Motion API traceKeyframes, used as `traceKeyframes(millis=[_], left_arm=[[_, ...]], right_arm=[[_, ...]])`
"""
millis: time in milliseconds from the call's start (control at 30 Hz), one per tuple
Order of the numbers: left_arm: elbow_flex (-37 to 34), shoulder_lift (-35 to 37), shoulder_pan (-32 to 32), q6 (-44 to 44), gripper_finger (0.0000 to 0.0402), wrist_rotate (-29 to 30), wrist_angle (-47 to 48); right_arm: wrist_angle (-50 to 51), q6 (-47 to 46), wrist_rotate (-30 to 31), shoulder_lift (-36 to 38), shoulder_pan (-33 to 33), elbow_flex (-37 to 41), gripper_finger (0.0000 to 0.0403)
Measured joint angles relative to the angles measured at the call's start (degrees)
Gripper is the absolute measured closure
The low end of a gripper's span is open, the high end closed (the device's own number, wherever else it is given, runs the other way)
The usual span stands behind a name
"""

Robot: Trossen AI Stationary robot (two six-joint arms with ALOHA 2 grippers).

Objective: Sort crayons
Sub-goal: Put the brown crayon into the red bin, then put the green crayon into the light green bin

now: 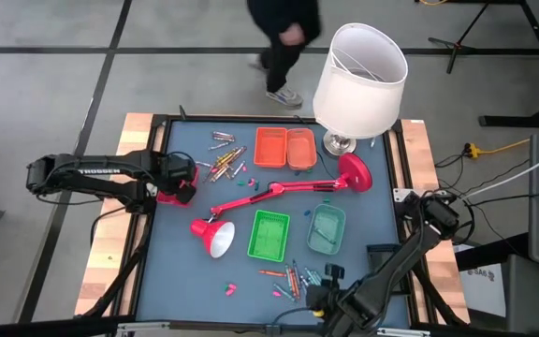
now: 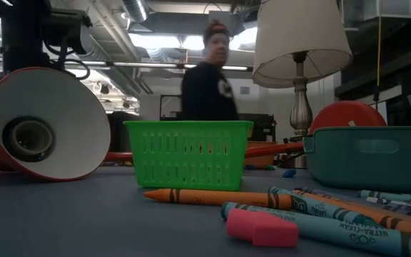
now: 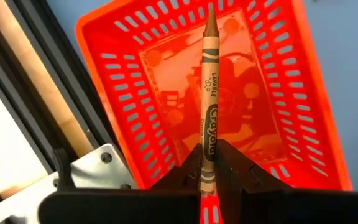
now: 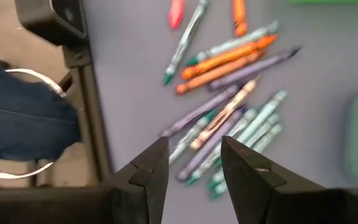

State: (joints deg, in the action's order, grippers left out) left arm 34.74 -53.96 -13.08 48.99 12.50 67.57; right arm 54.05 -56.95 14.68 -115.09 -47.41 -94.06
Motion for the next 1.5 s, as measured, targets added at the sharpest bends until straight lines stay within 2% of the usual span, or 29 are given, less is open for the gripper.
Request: traceKeyframes(millis=[133, 267, 600, 800, 1233, 1500], left_arm=[[0.0, 0.0, 0.0, 0.0, 0.0384, 0.1, -0.4], [0.0, 0.0, 0.0, 0.0, 0.0358, 0.0, -1.2], [0.0, 0.0, 0.0, 0.0, 0.0306, -0.1, -2.2], [0.0, 0.0, 0.0, 0.0, 0.0301, -0.1, -2.4], [0.0, 0.0, 0.0, 0.0, 0.0301, -0.1, -2.7], [0.0, 0.0, 0.0, 0.0, 0.0301, -0.1, -3.0]], right_arm=[[-0.3, -4.2, -3.4, -1.6, -0.5, 0.0, 0.0258], [-0.2, -6.5, -5.4, -2.7, -1.1, 0.0, 0.0258], [-0.8, -13.7, -4.8, -3.0, -2.7, 0.0, 0.0258], [-3.5, -15.4, -3.2, -4.1, -4.1, 0.0, 0.0258], [-4.6, -15.4, -4.2, -10.2, -3.9, 0.0, 0.0258], [-4.5, -15.4, -4.6, -10.8, -3.9, -0.1, 0.0264]])
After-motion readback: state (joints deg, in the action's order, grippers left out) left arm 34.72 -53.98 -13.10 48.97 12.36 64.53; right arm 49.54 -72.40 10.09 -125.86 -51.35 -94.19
